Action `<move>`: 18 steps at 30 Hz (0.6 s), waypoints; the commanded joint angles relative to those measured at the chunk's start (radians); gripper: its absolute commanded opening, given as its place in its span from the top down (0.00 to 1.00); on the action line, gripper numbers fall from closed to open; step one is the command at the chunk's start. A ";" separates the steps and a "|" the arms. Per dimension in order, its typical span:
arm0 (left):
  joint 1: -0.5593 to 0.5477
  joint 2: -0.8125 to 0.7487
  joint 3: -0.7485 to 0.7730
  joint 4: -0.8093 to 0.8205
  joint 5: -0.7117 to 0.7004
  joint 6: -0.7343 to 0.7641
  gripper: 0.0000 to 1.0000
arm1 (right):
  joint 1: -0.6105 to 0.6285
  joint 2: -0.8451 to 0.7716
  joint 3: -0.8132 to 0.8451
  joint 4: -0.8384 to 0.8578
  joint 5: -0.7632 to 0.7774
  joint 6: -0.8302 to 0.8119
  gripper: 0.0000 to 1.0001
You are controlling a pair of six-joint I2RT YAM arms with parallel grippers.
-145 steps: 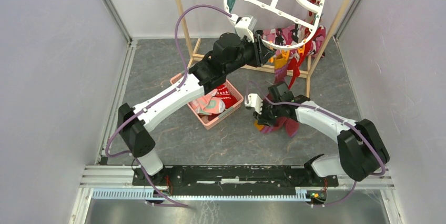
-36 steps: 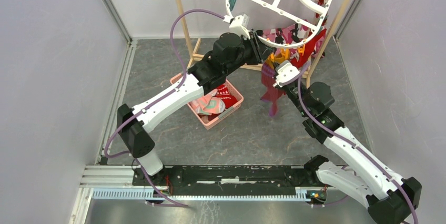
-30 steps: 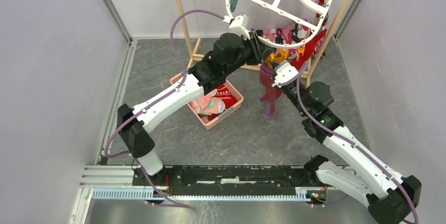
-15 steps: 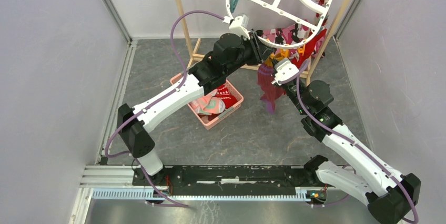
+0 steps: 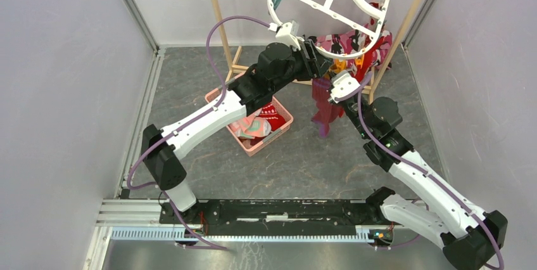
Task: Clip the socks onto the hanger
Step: Clamp the sock onto the hanger.
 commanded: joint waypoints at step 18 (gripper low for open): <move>-0.001 -0.333 -0.326 0.127 0.035 0.080 0.12 | -0.011 -0.122 0.073 -0.304 -0.067 -0.032 0.44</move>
